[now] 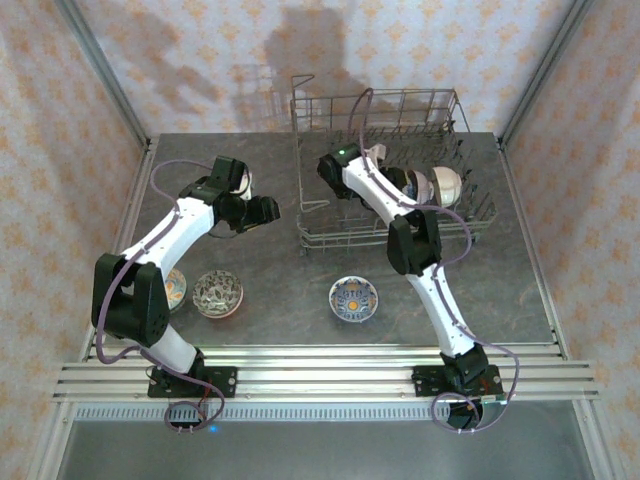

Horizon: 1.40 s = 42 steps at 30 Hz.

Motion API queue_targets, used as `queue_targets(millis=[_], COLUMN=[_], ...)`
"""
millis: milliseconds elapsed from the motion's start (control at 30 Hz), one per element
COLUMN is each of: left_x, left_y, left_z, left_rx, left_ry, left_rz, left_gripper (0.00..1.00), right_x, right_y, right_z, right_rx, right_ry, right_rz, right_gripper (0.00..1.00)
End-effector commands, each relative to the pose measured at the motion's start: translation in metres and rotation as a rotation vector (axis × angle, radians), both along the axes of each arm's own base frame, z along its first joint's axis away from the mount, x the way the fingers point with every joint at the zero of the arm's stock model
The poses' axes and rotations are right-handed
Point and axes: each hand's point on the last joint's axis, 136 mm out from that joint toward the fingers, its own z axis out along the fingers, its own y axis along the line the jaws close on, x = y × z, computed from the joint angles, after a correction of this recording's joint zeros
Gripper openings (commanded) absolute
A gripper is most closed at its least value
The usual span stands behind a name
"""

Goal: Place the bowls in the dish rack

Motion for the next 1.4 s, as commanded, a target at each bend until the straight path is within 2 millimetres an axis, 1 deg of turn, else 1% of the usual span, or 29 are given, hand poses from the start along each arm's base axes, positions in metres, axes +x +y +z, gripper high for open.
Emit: queue_targets(millis=[0, 133, 267, 333, 400, 500, 567, 600, 700, 767, 833, 933, 1033, 1133, 1267, 1367], left_x=[-0.002, -0.009, -0.017, -0.022, -0.03, -0.044, -0.056, -0.062, -0.079, -0.092, -0.1, -0.105, -0.111, -0.121, -0.136, -0.143], left_y=[0.007, 0.012, 0.018, 0.018, 0.015, 0.005, -0.003, -0.007, -0.022, -0.035, -0.049, -0.066, -0.079, -0.096, -0.119, -0.135], left_z=[0.008, 0.006, 0.004, 0.006, 0.01, 0.015, 0.013, 0.012, 0.003, -0.001, -0.003, -0.009, -0.017, -0.02, -0.032, -0.043], left_rx=[0.01, 0.029, 0.063, 0.081, 0.097, 0.127, 0.14, 0.143, 0.15, 0.169, 0.165, 0.137, 0.113, 0.104, 0.099, 0.09], left_ry=[-0.023, -0.01, 0.013, 0.011, 0.011, 0.013, 0.019, 0.017, 0.024, 0.027, 0.016, -0.009, -0.006, -0.017, -0.009, 0.0], left_rz=[0.027, 0.044, 0.077, 0.091, 0.093, 0.085, 0.08, 0.078, 0.059, 0.027, -0.007, -0.039, -0.067, -0.107, -0.159, -0.188], left_gripper=[0.61, 0.62, 0.63, 0.64, 0.64, 0.64, 0.64, 0.65, 0.65, 0.65, 0.65, 0.65, 0.65, 0.65, 0.65, 0.64], right_x=[-0.017, -0.018, -0.022, -0.025, -0.029, -0.04, -0.048, -0.052, -0.065, -0.075, -0.085, -0.096, -0.108, -0.118, -0.129, -0.135], right_y=[-0.001, 0.004, 0.015, 0.017, 0.018, 0.018, 0.018, 0.016, 0.016, 0.018, 0.02, 0.02, 0.013, 0.007, -0.003, -0.007], right_z=[0.023, 0.042, 0.056, 0.065, 0.075, 0.087, 0.092, 0.093, 0.098, 0.099, 0.099, 0.101, 0.098, 0.091, 0.085, 0.083], right_rx=[0.04, 0.136, 0.268, 0.312, 0.339, 0.392, 0.431, 0.443, 0.51, 0.564, 0.612, 0.67, 0.694, 0.699, 0.676, 0.679], right_ry=[0.046, 0.009, -0.006, -0.009, -0.015, -0.017, -0.024, -0.031, -0.043, -0.044, -0.045, -0.077, -0.101, -0.094, -0.083, -0.095], right_rz=[-0.001, 0.03, 0.088, 0.117, 0.141, 0.168, 0.195, 0.204, 0.232, 0.265, 0.293, 0.316, 0.302, 0.29, 0.267, 0.261], right_gripper=[0.54, 0.65, 0.73, 0.77, 0.78, 0.79, 0.8, 0.82, 0.84, 0.84, 0.85, 0.85, 0.87, 0.87, 0.87, 0.87])
